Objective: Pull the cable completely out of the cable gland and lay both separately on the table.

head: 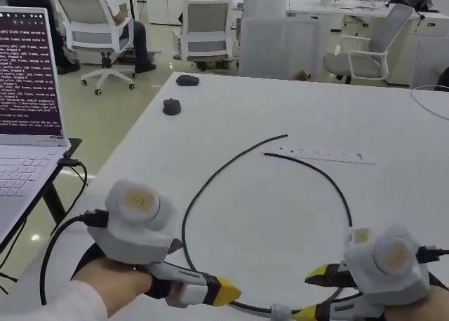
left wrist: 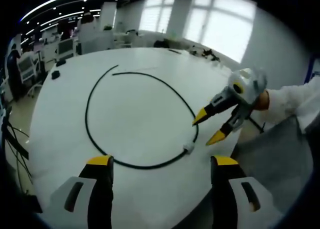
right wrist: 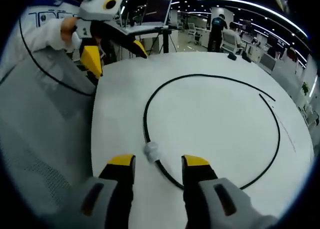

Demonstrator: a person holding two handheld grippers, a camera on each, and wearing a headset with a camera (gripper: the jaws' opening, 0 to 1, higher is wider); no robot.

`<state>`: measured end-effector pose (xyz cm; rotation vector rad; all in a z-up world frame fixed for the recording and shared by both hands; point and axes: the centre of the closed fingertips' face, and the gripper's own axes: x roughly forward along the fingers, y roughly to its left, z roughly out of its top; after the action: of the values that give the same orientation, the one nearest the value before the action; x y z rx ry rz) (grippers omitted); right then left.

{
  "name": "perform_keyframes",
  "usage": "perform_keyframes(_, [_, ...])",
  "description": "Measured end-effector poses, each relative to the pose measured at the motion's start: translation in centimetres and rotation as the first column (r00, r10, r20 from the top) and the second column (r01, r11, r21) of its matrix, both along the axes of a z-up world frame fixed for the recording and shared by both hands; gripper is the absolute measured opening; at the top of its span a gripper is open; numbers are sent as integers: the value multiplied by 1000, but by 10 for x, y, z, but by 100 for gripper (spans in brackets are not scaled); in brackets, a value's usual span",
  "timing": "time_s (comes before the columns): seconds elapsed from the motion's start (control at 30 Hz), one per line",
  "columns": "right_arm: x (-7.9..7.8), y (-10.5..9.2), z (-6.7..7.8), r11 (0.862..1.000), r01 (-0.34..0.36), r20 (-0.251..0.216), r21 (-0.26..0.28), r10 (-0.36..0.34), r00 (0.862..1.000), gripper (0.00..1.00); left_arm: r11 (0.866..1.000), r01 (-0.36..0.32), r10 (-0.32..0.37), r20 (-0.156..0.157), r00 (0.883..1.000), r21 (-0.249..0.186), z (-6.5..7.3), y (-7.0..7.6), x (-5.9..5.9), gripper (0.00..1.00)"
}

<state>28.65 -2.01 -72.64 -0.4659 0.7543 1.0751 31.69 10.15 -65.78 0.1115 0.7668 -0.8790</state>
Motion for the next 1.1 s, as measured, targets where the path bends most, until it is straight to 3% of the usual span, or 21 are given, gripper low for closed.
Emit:
perform_keyframes(0.13, [1,3,-10,999,-32,2,-16,32,999,35,1000,-6,6,-3,1000,0,-1,1,1,80])
perform_keyframes(0.33, [1,11,-19,998,-57,-1,4,57,998,29,1000,-9,9,-6,1000,0,-2,2,1,79])
perform_keyframes(0.43, [0,12,-26,997,-81,0,-16,81,997,28,1000,-2,2,-4,1000,0,-2,0,1,79])
perform_keyframes(0.7, [3,13,-38,996,-89,23,-22,89,996,13,1000,3,-3,-1,1000,-10,-1,-2,1,79])
perform_keyframes(0.83, [4,16,-36,997,-74,25,17,74,997,13,1000,8,-8,-7,1000,-12,-2,-3,0,79])
perform_keyframes(1.1, [2,19,-33,998,-69,19,3,69,997,12,1000,5,-5,-13,1000,-20,-3,-3,0,78])
